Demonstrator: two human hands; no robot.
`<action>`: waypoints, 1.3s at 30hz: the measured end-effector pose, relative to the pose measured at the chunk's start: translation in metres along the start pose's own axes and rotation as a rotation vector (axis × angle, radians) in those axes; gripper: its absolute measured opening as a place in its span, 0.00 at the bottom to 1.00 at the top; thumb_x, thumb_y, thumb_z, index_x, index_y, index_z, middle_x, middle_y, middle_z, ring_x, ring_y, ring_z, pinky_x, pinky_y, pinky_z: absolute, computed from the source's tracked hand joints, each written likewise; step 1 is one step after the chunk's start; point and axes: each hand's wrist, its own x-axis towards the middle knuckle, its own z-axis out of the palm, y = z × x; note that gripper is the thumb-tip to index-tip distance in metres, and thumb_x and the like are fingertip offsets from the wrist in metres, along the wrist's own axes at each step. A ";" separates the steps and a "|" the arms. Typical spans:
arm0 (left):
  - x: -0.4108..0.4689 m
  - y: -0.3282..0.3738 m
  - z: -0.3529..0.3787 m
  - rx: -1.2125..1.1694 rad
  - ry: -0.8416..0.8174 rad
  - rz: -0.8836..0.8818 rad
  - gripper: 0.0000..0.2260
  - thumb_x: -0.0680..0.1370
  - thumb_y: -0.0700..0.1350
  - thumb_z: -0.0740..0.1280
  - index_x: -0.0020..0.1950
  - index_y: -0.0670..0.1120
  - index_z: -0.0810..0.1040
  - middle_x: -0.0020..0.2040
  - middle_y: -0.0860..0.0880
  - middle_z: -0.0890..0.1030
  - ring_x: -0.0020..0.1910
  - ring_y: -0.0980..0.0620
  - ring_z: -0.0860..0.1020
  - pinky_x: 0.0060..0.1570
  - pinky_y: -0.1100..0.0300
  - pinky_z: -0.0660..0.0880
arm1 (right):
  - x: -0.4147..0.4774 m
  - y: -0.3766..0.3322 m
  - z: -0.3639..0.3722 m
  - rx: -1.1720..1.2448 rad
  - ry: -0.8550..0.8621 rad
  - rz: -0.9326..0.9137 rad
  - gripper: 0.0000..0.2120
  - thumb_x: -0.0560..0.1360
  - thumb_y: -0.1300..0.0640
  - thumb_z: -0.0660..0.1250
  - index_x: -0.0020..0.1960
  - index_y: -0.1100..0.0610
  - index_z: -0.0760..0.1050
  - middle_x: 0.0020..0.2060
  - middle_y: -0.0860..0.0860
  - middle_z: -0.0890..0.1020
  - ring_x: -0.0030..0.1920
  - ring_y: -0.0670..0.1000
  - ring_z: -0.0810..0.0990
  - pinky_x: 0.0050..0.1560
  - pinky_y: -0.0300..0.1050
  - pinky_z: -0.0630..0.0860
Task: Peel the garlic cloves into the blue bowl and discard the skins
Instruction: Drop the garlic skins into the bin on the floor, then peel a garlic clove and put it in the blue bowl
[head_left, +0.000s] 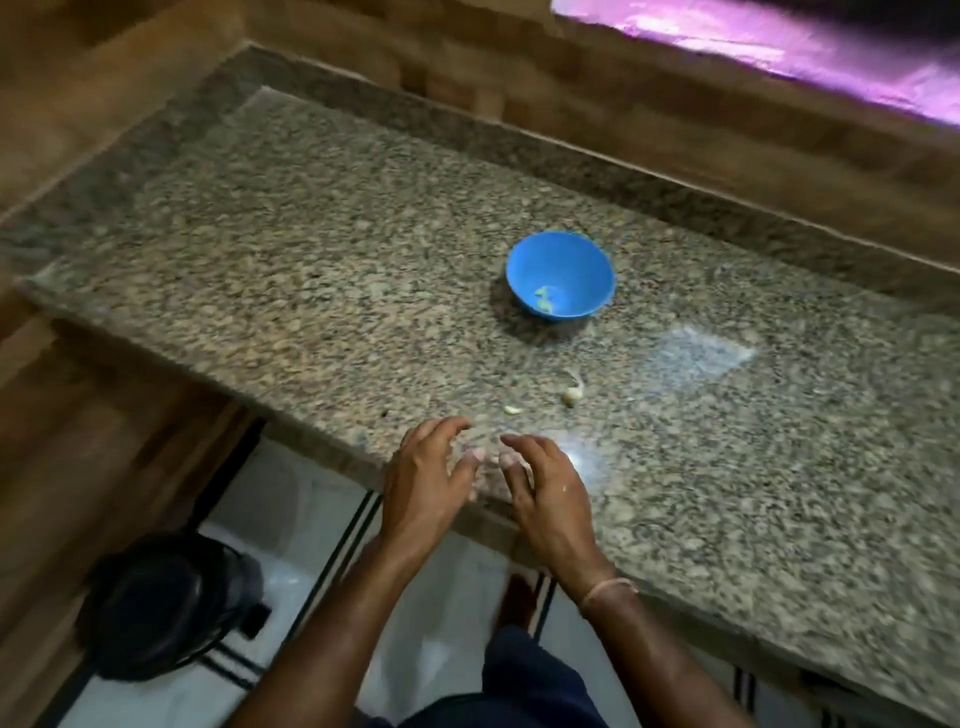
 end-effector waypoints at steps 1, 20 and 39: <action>0.011 0.009 0.012 0.017 0.000 0.002 0.16 0.79 0.50 0.72 0.66 0.51 0.81 0.64 0.51 0.81 0.64 0.49 0.77 0.61 0.52 0.76 | 0.008 0.014 -0.011 -0.013 0.014 0.015 0.14 0.85 0.50 0.64 0.67 0.51 0.80 0.62 0.46 0.80 0.63 0.48 0.78 0.59 0.36 0.71; 0.095 0.058 0.060 0.184 0.139 -0.010 0.04 0.81 0.43 0.70 0.53 0.51 0.79 0.49 0.56 0.78 0.45 0.55 0.74 0.38 0.61 0.69 | 0.102 0.089 -0.067 -0.413 -0.037 0.145 0.30 0.77 0.48 0.75 0.74 0.49 0.68 0.75 0.53 0.66 0.73 0.55 0.64 0.71 0.61 0.63; 0.116 0.064 0.092 0.025 -0.312 0.315 0.20 0.81 0.52 0.71 0.72 0.54 0.73 0.63 0.54 0.73 0.57 0.55 0.76 0.50 0.56 0.80 | 0.101 0.086 -0.069 -0.293 0.061 0.217 0.25 0.77 0.56 0.74 0.72 0.47 0.74 0.75 0.48 0.71 0.75 0.52 0.67 0.74 0.55 0.60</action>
